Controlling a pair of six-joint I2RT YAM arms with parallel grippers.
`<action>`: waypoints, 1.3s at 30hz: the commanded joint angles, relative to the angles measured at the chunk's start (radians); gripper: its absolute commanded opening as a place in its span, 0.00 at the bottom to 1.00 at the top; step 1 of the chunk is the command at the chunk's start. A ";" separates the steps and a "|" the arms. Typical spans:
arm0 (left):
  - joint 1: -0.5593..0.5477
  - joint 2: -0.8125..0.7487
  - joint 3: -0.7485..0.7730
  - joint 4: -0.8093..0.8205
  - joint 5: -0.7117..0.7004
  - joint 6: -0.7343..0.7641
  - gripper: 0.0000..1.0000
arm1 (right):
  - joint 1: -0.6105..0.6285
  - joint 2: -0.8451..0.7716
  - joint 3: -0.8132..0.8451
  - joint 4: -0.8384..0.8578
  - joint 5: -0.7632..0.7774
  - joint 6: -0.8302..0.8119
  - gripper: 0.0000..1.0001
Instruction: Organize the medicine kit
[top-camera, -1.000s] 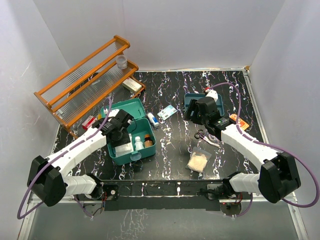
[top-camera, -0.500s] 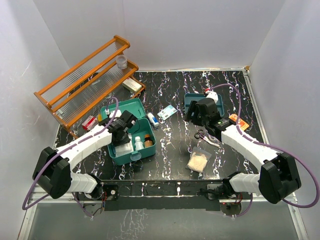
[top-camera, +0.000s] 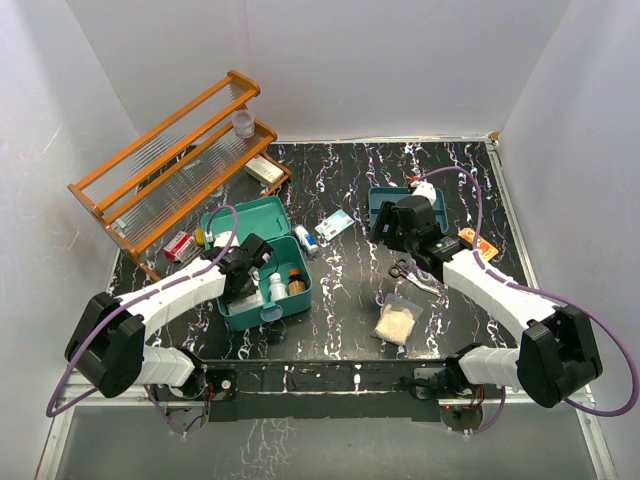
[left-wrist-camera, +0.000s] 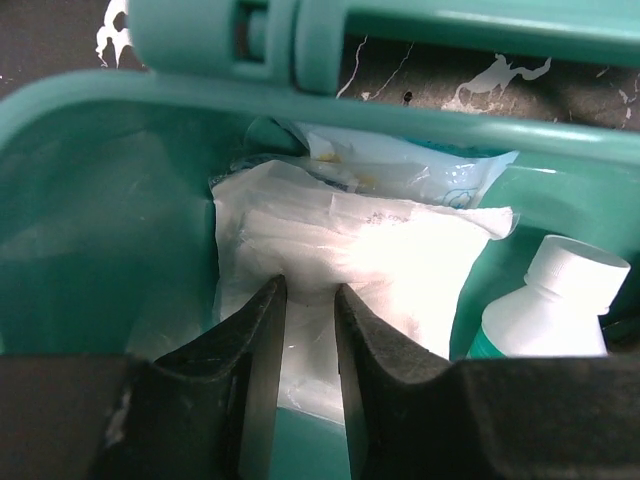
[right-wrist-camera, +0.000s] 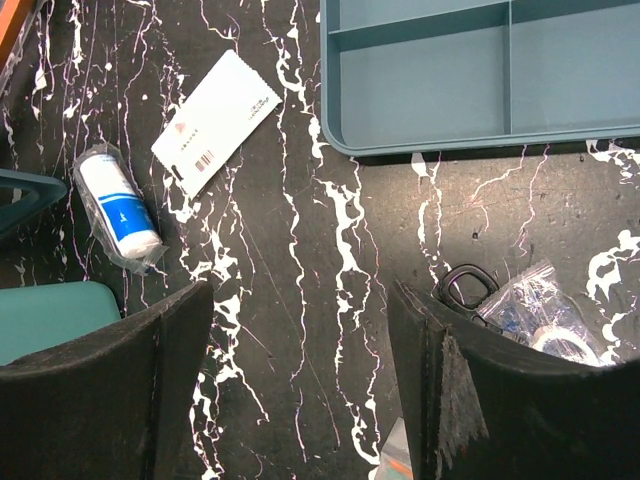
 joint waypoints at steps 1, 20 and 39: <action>0.000 -0.005 -0.035 -0.051 -0.040 -0.035 0.25 | -0.006 -0.002 0.010 0.035 -0.014 -0.023 0.69; 0.001 -0.300 0.147 -0.031 0.107 0.138 0.44 | -0.036 -0.110 -0.009 -0.219 0.160 0.054 0.71; 0.001 -0.299 0.331 0.268 0.202 0.369 0.57 | -0.129 0.021 0.058 -0.720 -0.093 0.106 0.65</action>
